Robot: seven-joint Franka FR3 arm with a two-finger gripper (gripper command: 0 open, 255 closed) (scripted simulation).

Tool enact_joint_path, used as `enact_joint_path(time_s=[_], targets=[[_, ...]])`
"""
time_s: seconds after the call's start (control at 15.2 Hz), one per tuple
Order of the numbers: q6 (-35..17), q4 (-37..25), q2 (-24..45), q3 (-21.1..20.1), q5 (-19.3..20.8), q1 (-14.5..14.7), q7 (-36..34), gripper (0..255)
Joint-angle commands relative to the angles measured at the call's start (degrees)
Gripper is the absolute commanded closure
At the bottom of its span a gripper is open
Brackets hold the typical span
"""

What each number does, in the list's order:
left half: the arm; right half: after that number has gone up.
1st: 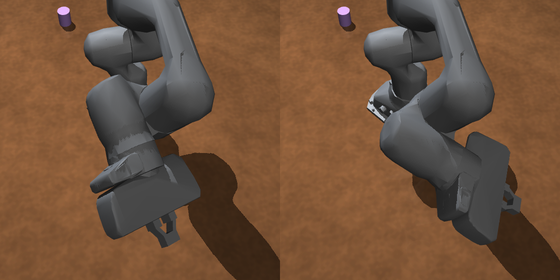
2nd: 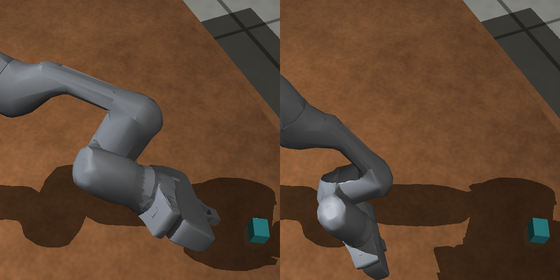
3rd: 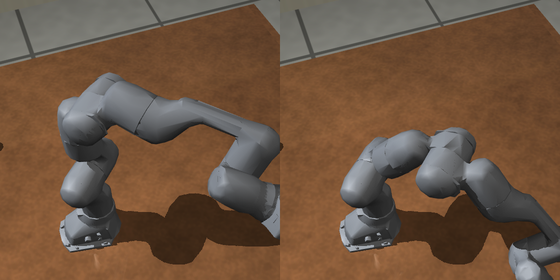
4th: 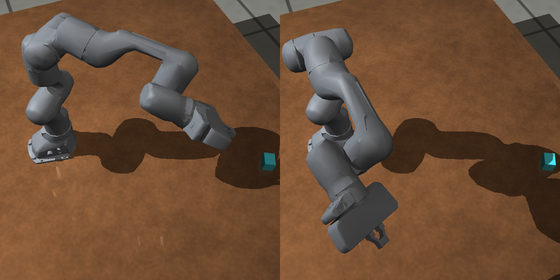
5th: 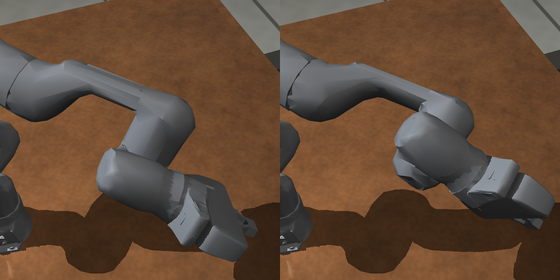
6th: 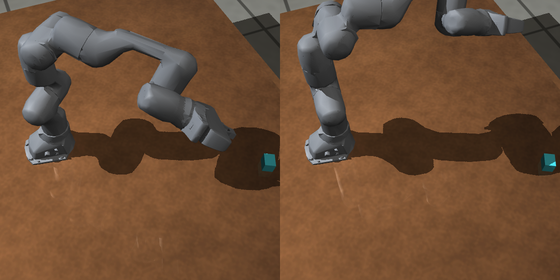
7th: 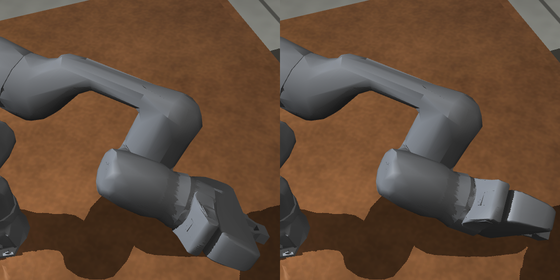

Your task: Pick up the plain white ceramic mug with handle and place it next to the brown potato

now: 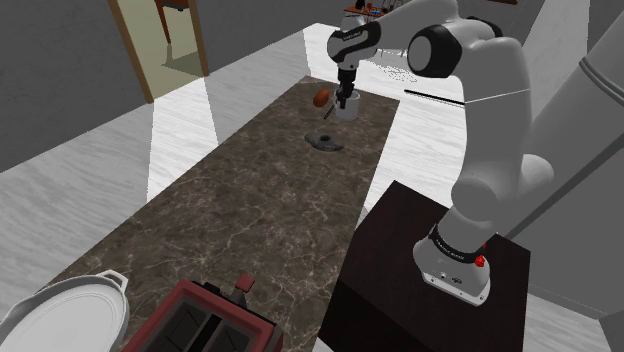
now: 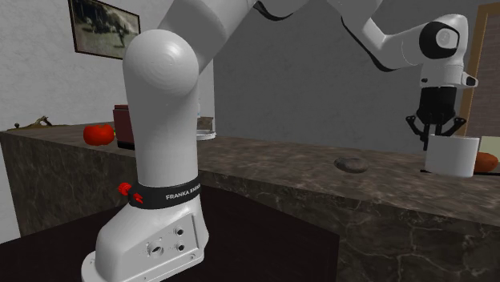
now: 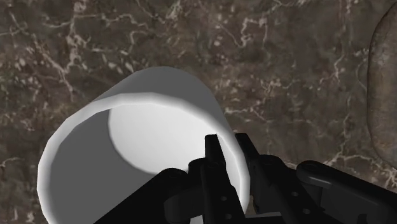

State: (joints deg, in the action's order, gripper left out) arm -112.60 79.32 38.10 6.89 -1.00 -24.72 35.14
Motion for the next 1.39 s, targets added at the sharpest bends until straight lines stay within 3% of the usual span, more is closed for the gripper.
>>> enact_joint_path(time_s=[0.0,0.59,0.66,0.99,1.32], targets=[[-1.13,0.41,0.66,-0.04,-0.06,-0.03,-0.01,255],[-2.17,0.82,1.29,-0.08,-0.11,-0.05,-0.02,255],[-2.16,0.81,1.30,-0.08,-0.11,-0.06,-0.02,0],[-2.16,0.81,1.29,-0.08,-0.11,-0.05,-0.02,0],[4.05,-3.54,-0.58,0.02,0.07,0.09,-0.13,0]])
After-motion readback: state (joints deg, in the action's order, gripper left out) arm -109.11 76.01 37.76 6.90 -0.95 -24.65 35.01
